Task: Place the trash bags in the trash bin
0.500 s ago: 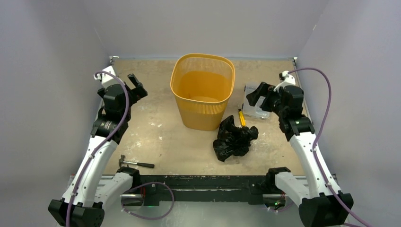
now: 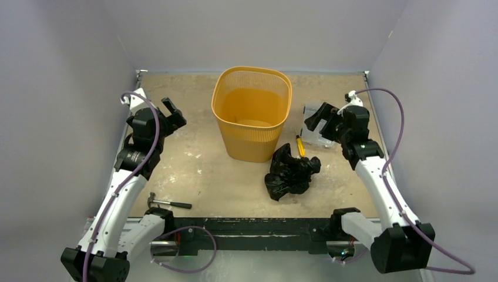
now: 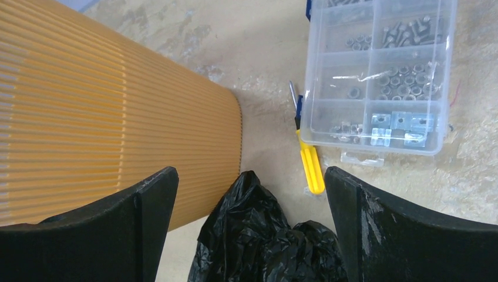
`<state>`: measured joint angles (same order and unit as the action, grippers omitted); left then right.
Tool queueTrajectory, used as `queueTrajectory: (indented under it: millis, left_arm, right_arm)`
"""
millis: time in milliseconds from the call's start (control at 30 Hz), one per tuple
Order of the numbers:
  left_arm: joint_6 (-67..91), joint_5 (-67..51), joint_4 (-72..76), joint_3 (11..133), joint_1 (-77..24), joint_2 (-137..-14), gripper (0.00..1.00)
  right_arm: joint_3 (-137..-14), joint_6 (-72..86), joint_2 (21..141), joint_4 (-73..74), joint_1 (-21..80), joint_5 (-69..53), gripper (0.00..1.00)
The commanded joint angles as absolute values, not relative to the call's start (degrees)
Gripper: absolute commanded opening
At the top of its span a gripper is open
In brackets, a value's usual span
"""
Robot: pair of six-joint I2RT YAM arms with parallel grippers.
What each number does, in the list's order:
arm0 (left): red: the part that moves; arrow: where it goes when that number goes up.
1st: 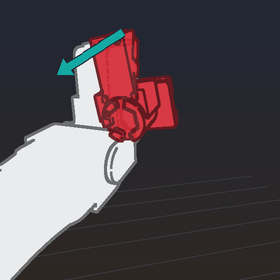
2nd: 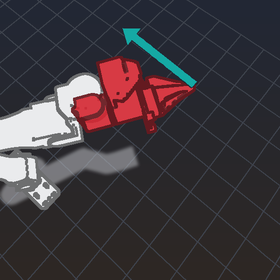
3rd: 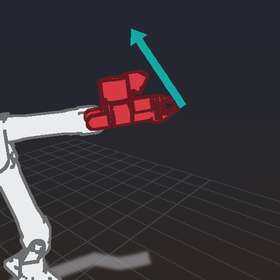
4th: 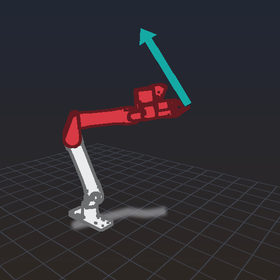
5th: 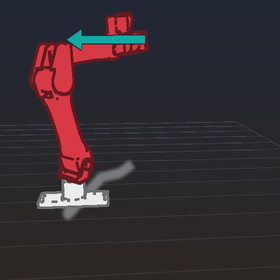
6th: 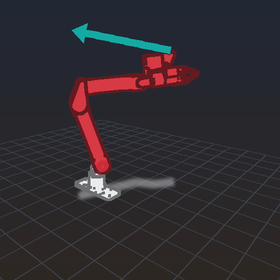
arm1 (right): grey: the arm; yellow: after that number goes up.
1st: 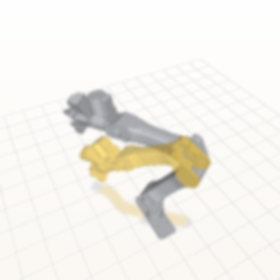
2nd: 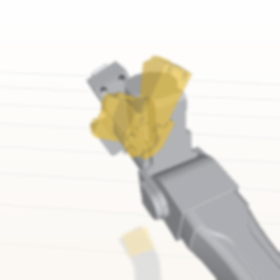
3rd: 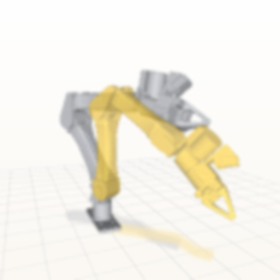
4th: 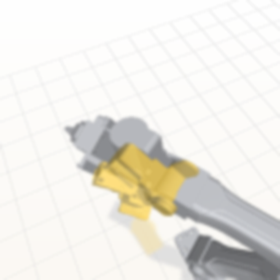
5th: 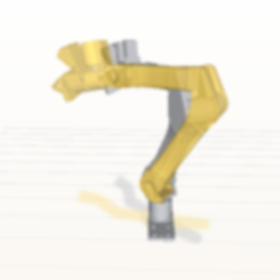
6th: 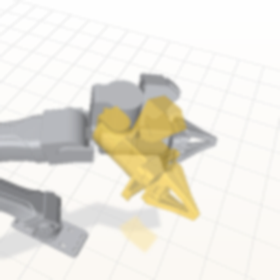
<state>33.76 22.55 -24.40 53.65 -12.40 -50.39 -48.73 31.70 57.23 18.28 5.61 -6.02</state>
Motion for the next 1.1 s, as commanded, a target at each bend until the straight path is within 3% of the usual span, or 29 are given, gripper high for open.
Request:
queueTrajectory:
  millis: [0,400,867,1067]
  left_arm:
    - [32.48,20.82,-24.72,54.79,-12.30,-50.67,0.99]
    - [30.78,16.79,-23.99,54.53,-12.30,-53.29,0.99]
    - [29.22,11.79,-25.38,54.71,-12.31,-54.38,0.99]
    - [29.18,9.19,-25.90,53.26,-12.30,-52.91,0.99]
  right_arm:
    - [-48.91,32.37,63.26,13.81,5.62,-8.89,0.99]
    - [-50.72,31.42,82.25,11.47,5.49,-16.59,0.99]
    - [-65.35,33.23,103.30,-1.79,2.68,2.40,0.98]
    - [-69.37,28.43,102.88,-0.09,1.94,-9.68,0.99]
